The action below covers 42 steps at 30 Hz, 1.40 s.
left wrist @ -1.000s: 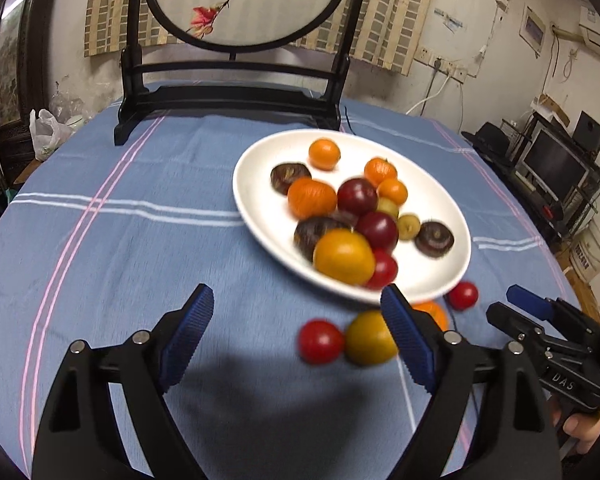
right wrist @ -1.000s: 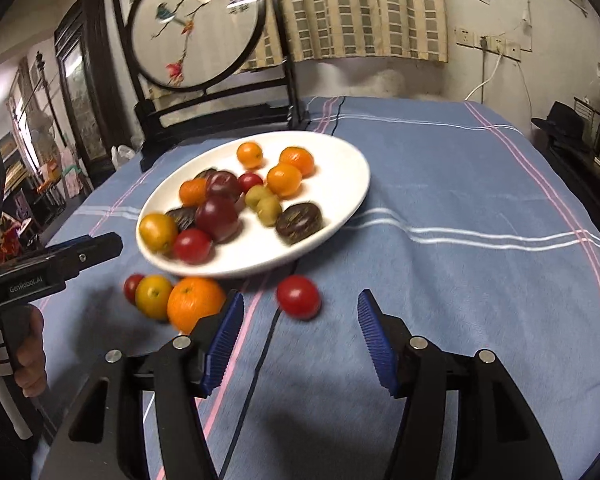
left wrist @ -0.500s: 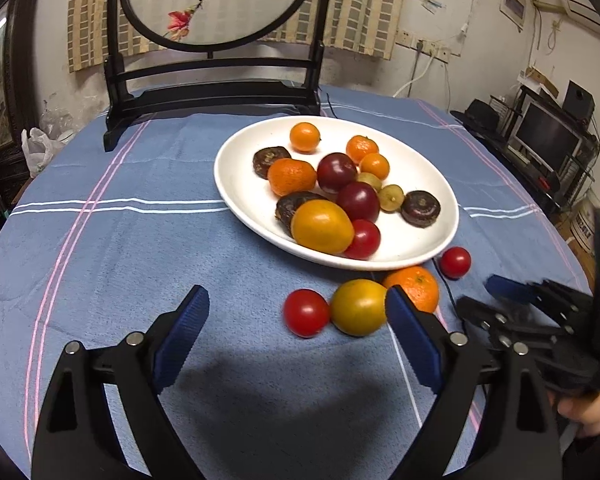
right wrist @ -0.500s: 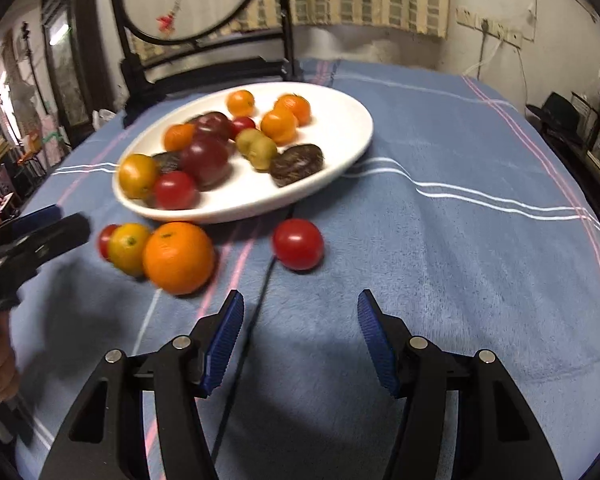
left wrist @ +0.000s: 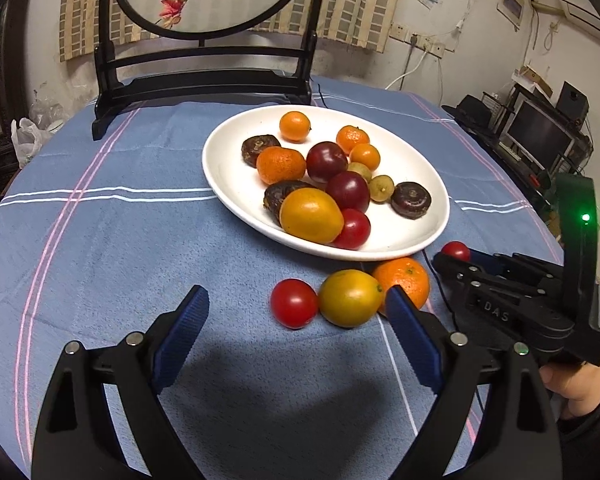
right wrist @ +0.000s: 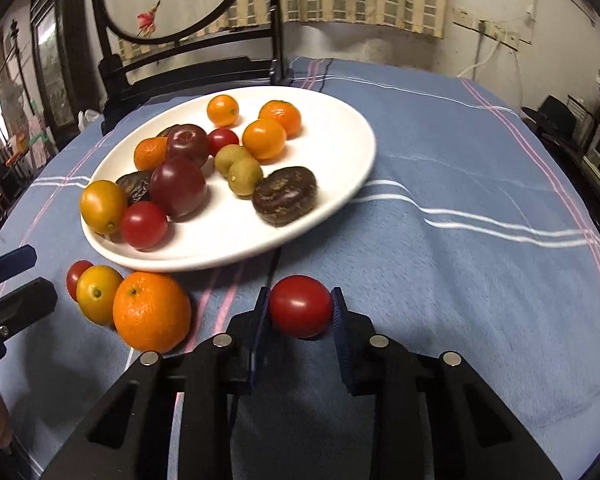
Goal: Organize fruits
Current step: 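Grasp a red tomato with the right tool while the left tool grasps another red tomato, then carry both tomatoes over the white plate and open both tools to release them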
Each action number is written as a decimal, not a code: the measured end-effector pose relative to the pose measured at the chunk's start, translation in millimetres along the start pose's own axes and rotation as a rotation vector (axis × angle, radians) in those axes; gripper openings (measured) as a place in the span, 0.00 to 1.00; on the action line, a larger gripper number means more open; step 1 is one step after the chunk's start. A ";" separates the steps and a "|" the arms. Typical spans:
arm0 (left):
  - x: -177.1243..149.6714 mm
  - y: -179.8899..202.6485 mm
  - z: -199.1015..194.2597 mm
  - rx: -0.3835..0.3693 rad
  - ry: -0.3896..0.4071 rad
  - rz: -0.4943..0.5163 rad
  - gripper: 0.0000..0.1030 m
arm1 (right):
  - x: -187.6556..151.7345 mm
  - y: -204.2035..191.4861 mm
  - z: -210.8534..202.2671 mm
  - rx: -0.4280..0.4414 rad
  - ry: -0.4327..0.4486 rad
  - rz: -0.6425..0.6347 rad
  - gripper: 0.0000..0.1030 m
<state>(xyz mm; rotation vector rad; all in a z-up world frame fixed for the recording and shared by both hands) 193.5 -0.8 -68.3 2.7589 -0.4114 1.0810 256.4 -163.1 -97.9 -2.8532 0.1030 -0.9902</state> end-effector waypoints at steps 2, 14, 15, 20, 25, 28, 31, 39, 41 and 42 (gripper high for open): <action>-1.7 4.5 1.7 -0.001 -0.009 0.026 0.85 | -4.1 2.0 -6.4 0.027 -0.001 0.022 0.29; -18.7 11.6 16.8 0.046 -0.096 0.205 0.85 | -11.7 -0.8 -26.7 0.109 0.026 0.027 0.29; -19.7 10.5 18.1 0.047 -0.103 0.212 0.84 | -11.8 -1.3 -26.8 0.112 0.024 0.025 0.29; -21.0 -8.5 23.2 0.044 -0.123 0.170 0.71 | -13.2 -4.0 -28.1 0.126 0.023 0.017 0.29; -25.1 -14.8 33.4 0.056 -0.148 0.147 0.62 | -13.8 -7.8 -30.8 0.135 0.027 0.007 0.29; -23.5 -10.2 36.2 0.073 -0.130 0.173 0.62 | -14.8 -10.2 -31.8 0.140 0.027 0.000 0.29; -20.7 -6.9 37.4 0.093 -0.112 0.201 0.61 | -15.6 -11.8 -31.0 0.141 0.024 -0.005 0.29; -13.5 -4.4 39.7 -0.028 -0.077 0.120 0.28 | -15.6 -11.7 -31.0 0.141 0.024 -0.002 0.29; -15.0 -3.5 38.7 -0.023 -0.079 0.124 0.28 | -15.4 -11.1 -31.1 0.143 0.026 0.001 0.29; -14.9 -2.9 37.4 -0.022 -0.080 0.124 0.28 | -15.1 -10.8 -31.5 0.144 0.028 0.003 0.29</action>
Point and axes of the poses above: each gripper's, at about its wrist camera, not at the fingertips, and z roughly the way its jaws point, y to its right, x to its top, the point moved 8 cm from there along z, roughly the way its jaws point, and after that the axes turned 9 degrees about z, right-handed, at the moved point
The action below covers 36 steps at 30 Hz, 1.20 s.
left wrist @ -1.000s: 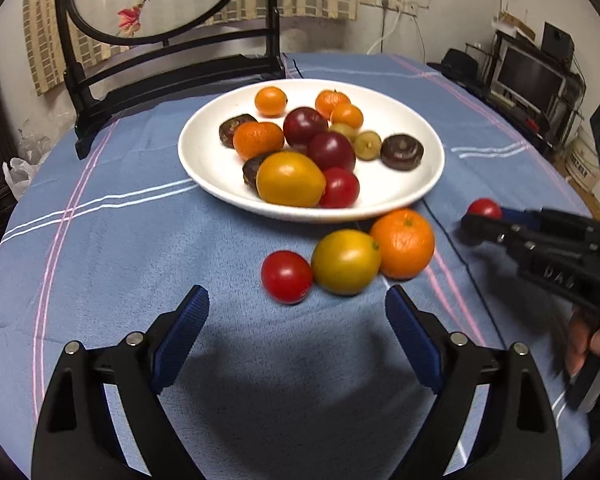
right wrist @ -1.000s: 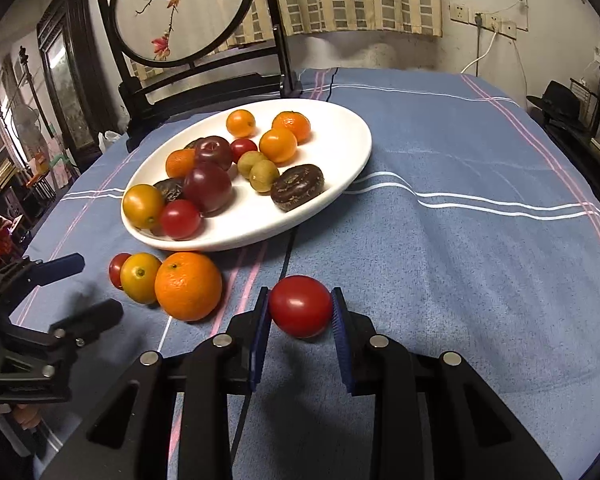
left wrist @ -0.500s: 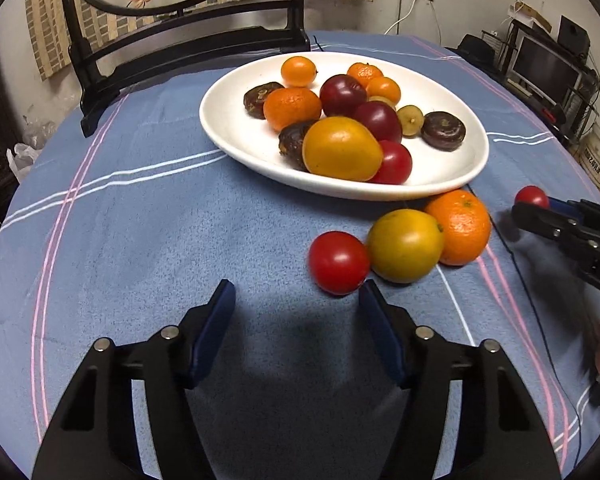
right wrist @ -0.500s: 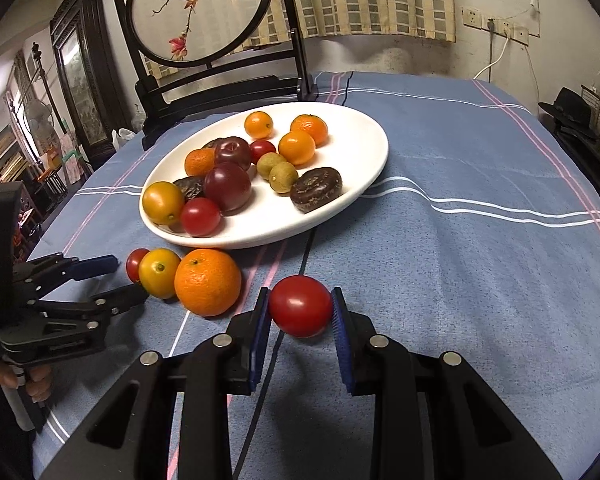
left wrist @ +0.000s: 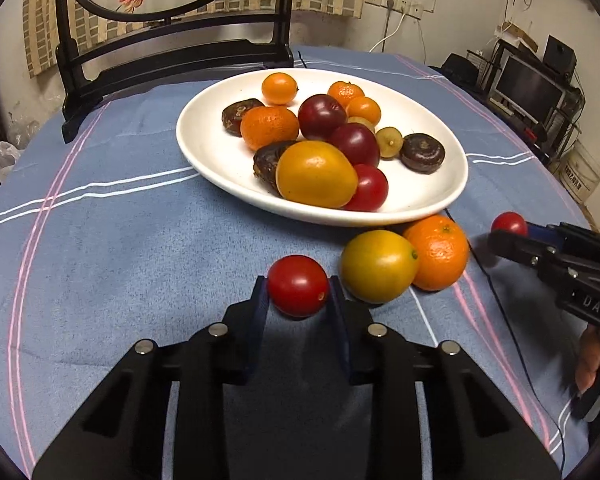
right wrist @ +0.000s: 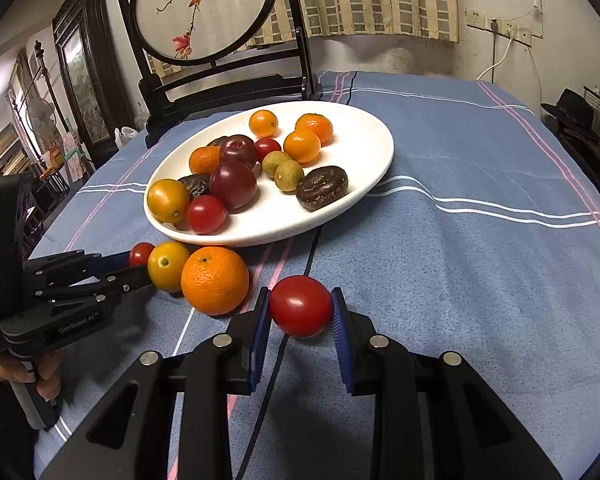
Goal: Organize fruits
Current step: 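Carry both tomatoes over the white plate and open both tools to release them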
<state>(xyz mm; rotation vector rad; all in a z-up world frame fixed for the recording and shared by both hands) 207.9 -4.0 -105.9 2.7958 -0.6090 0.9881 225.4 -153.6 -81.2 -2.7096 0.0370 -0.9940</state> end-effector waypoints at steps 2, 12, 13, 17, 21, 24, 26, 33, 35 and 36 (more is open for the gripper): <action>1.7 0.3 -8.2 -0.025 0.017 -0.029 0.28 | 0.7 -0.1 -1.2 0.003 0.003 0.002 0.29; 41.5 -1.5 -56.5 -0.050 0.139 -0.105 0.28 | 27.3 -25.1 -28.7 0.021 0.082 -0.067 0.29; 50.6 -2.7 -59.8 -0.043 0.151 -0.096 0.28 | 33.7 -30.3 -29.3 0.023 0.089 -0.084 0.29; 79.3 -11.6 -54.7 -0.002 0.158 -0.084 0.28 | 52.3 -41.7 -22.6 0.029 0.101 -0.110 0.29; 99.8 -21.9 -34.9 0.030 0.140 -0.102 0.28 | 65.1 -45.3 -4.4 0.038 0.088 -0.103 0.29; 106.0 -29.5 -14.8 0.028 0.119 -0.137 0.28 | 70.3 -44.0 14.0 0.042 0.068 -0.089 0.29; 105.3 -36.1 2.5 0.025 0.089 -0.174 0.28 | 70.1 -41.9 22.2 0.045 0.053 -0.078 0.29; 99.1 -47.0 21.3 0.038 0.071 -0.233 0.45 | 74.7 -27.2 36.8 0.080 0.043 -0.003 0.50; 98.6 -45.7 17.6 0.038 0.078 -0.227 0.46 | 74.2 -26.3 35.0 0.074 0.044 -0.016 0.50; 98.4 -45.5 15.2 0.034 0.081 -0.228 0.46 | 74.0 -26.6 33.0 0.075 0.049 -0.019 0.50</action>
Point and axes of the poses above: each gripper's, at about its wrist camera, not at the fingertips, and z roughly the way its jaws point, y to its right, x to its top, the point moved 8 cm from there along z, roughly the way its jaws point, and after that the axes turned 9 degrees about z, right-handed, at the moved point
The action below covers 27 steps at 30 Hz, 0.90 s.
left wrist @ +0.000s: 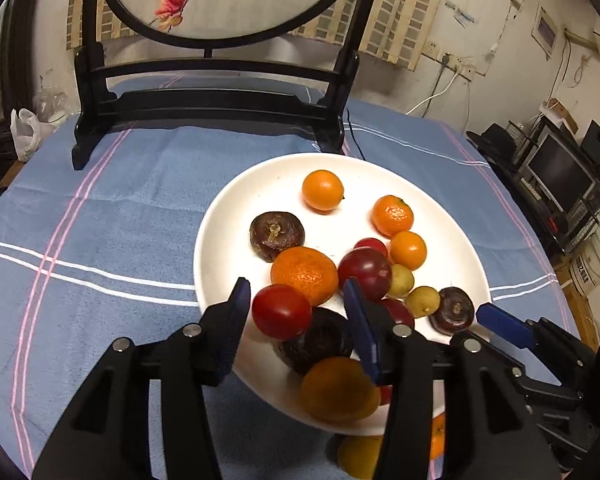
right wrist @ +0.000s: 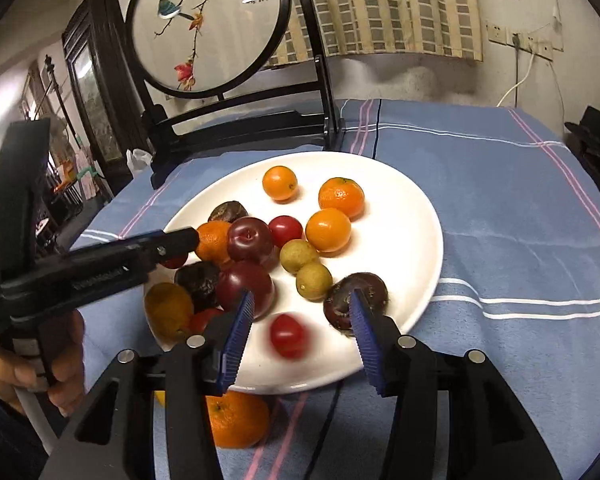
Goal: Organize fruits
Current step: 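Carry both tomatoes over the white plate and open both tools to release them, then move both open tools back toward the last fruits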
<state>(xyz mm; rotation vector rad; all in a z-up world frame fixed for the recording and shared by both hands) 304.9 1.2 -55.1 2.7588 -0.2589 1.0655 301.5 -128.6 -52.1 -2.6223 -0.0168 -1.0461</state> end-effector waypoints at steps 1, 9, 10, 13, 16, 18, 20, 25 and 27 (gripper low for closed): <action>-0.5 -0.1 -3.3 -0.006 0.003 -0.004 0.46 | -0.5 -0.1 -2.7 0.000 0.005 -0.001 0.50; -6.1 -2.1 -31.4 0.021 0.047 0.012 0.60 | -8.3 -2.6 -23.8 0.001 0.031 -0.023 0.50; -7.7 -1.5 -36.2 0.020 0.054 0.012 0.62 | -10.6 -3.8 -26.5 0.004 0.032 -0.028 0.50; -15.8 0.0 -47.6 0.023 0.070 0.013 0.66 | -20.0 -7.9 -31.3 0.015 0.024 -0.037 0.50; -27.5 2.3 -55.7 0.004 0.064 0.010 0.66 | -31.6 -11.5 -34.8 0.017 0.012 -0.050 0.50; -34.1 1.8 -60.8 0.000 0.067 -0.004 0.66 | -43.0 -15.0 -36.7 0.020 -0.004 -0.062 0.50; -42.6 2.3 -64.9 0.014 0.068 0.007 0.67 | -51.1 -17.2 -37.5 0.021 -0.018 -0.069 0.50; -63.8 8.3 -65.0 0.015 0.040 0.034 0.68 | -73.0 -21.8 -38.0 0.007 -0.062 -0.087 0.50; -71.2 11.4 -65.3 0.011 0.033 0.053 0.71 | -80.8 -24.6 -37.0 0.001 -0.080 -0.096 0.50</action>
Point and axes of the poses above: each gripper's, at about its wrist camera, not at the fingertips, and z roughly the way its jaws point, y to its right, x to its top, the point moved 8 cm from there along z, roughly the way its jaws point, and after that the axes turned 9 degrees about z, right-handed, at the moved point
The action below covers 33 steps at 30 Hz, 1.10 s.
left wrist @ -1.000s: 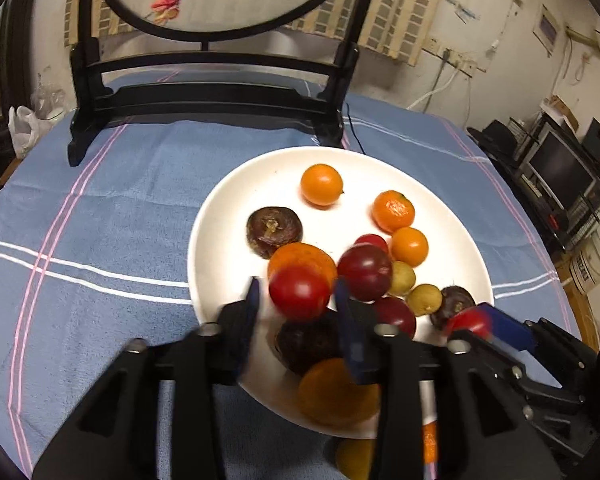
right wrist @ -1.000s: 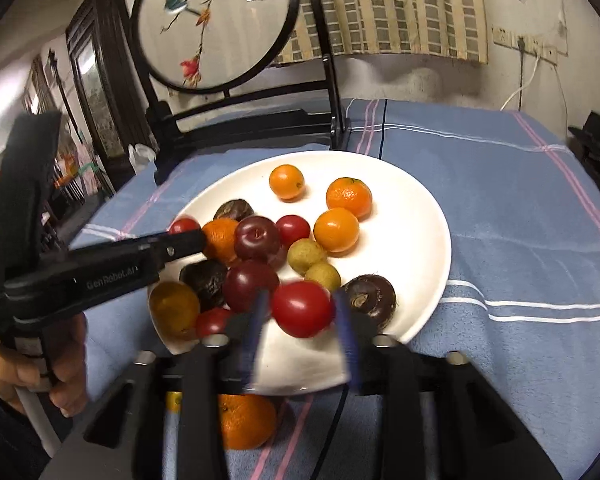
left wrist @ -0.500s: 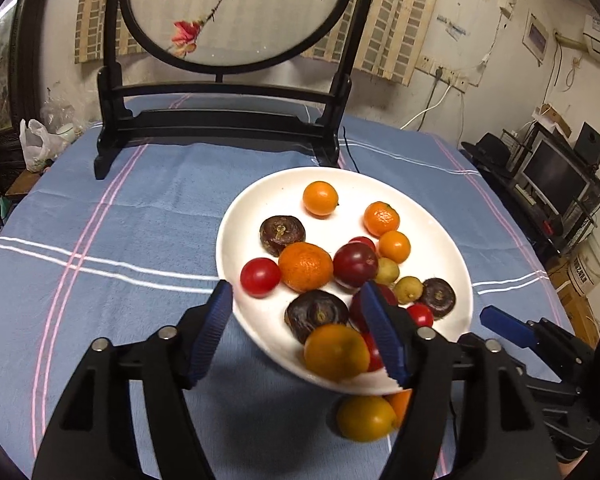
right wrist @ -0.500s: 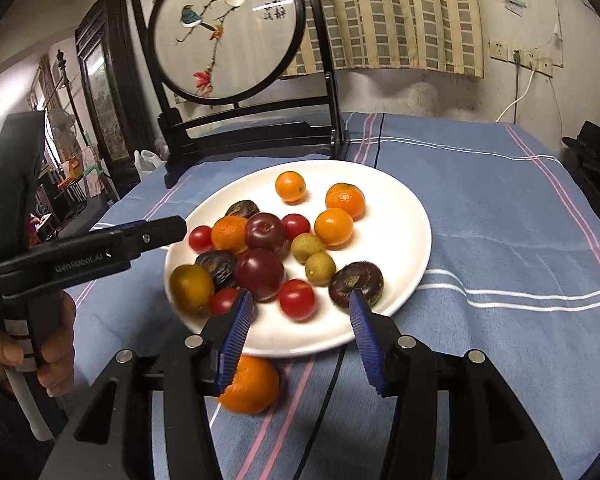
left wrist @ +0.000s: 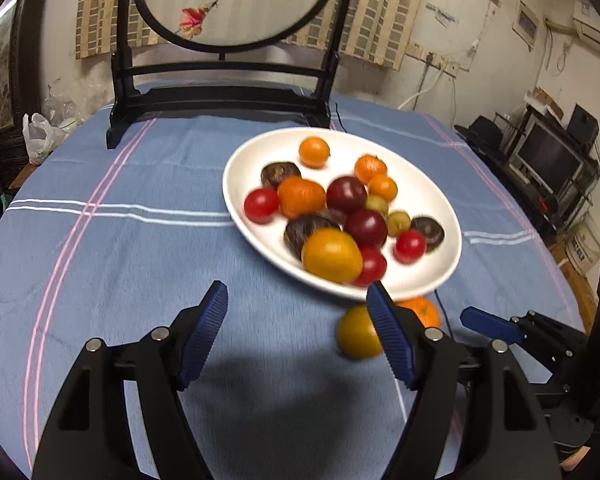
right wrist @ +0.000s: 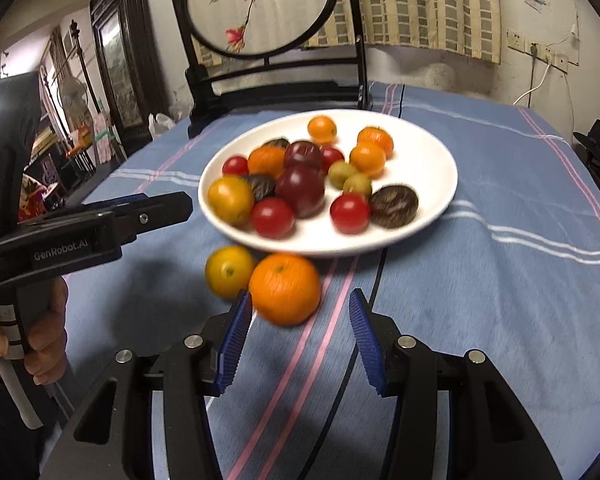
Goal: Organize fruits
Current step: 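Move both open tools back toward the last fruits, then grasp a mandarin with the right tool while the left tool grasps a yellow tomato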
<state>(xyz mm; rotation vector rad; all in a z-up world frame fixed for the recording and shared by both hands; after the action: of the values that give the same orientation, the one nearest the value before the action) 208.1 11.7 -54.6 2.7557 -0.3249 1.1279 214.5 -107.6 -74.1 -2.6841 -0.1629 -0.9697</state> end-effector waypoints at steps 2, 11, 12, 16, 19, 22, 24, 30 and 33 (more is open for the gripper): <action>-3.9 3.3 -1.6 0.001 0.002 0.015 0.73 | -5.1 -2.8 1.4 -0.007 -0.009 -0.011 0.50; -7.6 6.5 -3.4 0.005 0.003 0.033 0.80 | -11.3 -6.0 5.6 -0.024 -0.040 -0.017 0.51; -7.5 5.7 -3.9 0.007 0.005 0.032 0.80 | -11.6 -6.2 7.5 -0.031 -0.047 -0.021 0.51; -7.7 1.6 -2.9 0.008 -0.002 0.018 0.81 | -11.9 -6.8 17.0 -0.064 -0.080 -0.043 0.51; -7.5 -2.1 -1.3 0.019 -0.009 0.008 0.81 | -9.7 -9.2 23.3 -0.085 -0.091 -0.063 0.51; -7.2 -5.5 -1.4 0.028 -0.009 -0.002 0.81 | -6.9 -12.6 29.8 -0.095 -0.105 -0.082 0.51; -7.0 -7.1 -1.3 0.027 -0.010 -0.007 0.81 | -4.5 -14.2 35.2 -0.114 -0.107 -0.099 0.51; -5.6 -7.8 -4.6 0.019 -0.001 -0.016 0.81 | 2.8 -17.4 40.7 -0.120 -0.100 -0.114 0.47; -5.9 -5.5 -5.1 0.012 -0.001 -0.008 0.81 | 3.1 -15.2 37.3 -0.104 -0.093 -0.098 0.44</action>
<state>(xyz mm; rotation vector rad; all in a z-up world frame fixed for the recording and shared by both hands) 202.0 18.9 -55.4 2.7659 -0.3073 1.1297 236.6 -81.9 -96.1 -2.8419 -0.2730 -0.9043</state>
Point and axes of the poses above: each gripper's, at about its wrist camera, not at the fingertips, and z roughly the way its jaws point, y to its right, x to its top, the point moved 8 cm from there along z, roughly the way its jaws point, and after that the axes turned 9 degrees about z, right-handed, at the moved point
